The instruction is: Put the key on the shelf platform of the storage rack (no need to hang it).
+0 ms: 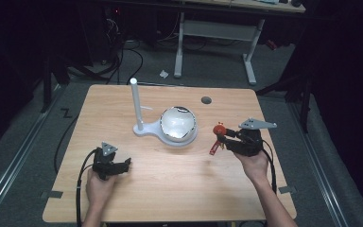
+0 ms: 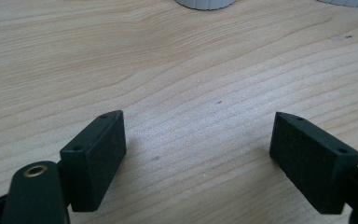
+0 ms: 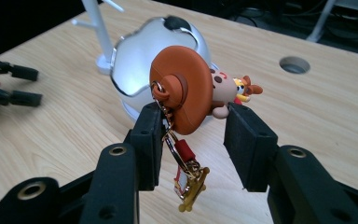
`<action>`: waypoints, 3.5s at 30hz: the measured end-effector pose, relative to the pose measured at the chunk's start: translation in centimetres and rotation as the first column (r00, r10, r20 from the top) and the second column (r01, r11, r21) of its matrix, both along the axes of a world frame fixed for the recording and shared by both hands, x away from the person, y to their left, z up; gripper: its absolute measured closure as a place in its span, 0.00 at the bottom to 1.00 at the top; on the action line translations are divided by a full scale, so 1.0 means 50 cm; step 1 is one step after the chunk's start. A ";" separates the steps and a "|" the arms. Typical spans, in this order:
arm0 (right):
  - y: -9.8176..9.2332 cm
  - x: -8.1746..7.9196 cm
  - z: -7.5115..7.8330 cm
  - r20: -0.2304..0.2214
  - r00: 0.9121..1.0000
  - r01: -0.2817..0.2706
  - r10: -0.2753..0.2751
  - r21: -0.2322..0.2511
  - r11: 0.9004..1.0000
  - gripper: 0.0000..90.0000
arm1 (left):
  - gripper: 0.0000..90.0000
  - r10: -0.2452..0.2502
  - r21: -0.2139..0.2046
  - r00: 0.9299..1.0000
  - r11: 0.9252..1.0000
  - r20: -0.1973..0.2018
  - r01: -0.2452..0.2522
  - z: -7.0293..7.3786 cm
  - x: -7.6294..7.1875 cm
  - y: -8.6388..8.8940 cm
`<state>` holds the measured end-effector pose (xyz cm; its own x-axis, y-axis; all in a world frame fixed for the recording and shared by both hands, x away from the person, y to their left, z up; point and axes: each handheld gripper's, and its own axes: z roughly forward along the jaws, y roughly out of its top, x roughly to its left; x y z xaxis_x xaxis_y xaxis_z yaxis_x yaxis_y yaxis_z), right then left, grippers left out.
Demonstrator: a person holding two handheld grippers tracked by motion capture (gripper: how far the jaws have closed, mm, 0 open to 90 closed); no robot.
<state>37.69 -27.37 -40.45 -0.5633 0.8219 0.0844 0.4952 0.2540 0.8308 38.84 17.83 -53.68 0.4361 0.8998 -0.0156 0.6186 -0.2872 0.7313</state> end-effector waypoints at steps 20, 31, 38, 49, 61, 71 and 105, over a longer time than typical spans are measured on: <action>0.086 0.031 0.070 0.009 0.991 -0.131 0.131 -0.010 0.991 0.65 | 0.21 0.000 0.000 1.000 1.000 0.000 0.000 0.000 0.000 0.000; 0.124 0.059 0.109 0.025 0.986 -0.164 0.164 0.006 0.986 0.65 | 0.21 0.000 0.000 1.000 1.000 0.000 0.000 0.000 0.000 0.000; 0.137 0.085 0.121 0.032 0.987 -0.160 0.159 0.017 0.987 0.65 | 0.21 0.000 0.000 1.000 1.000 0.000 0.000 0.000 0.000 0.000; 0.163 0.137 0.113 0.001 0.992 -0.129 0.129 0.015 0.992 0.65 | 0.21 0.000 0.001 1.000 1.000 -0.001 0.000 0.000 0.000 0.000; 0.191 0.174 0.082 -0.032 0.993 -0.112 0.112 0.003 0.994 0.64 | 0.21 0.000 0.001 1.000 1.000 0.000 0.000 0.000 0.000 0.000; 0.199 0.183 0.055 -0.050 0.995 -0.087 0.087 -0.002 0.996 0.64 | 0.21 0.000 0.001 1.000 1.000 0.000 0.000 0.000 0.000 0.000; 0.248 0.228 -0.037 -0.142 0.988 -0.067 0.059 -0.050 0.997 0.64 | 0.21 -0.001 0.000 1.000 1.000 -0.001 0.001 0.000 0.000 0.000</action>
<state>49.08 -14.99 -42.28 -0.6000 0.7906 0.1222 0.5871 0.3314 0.7386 38.83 17.83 -53.68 0.4365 0.8995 -0.0159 0.6191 -0.2875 0.7308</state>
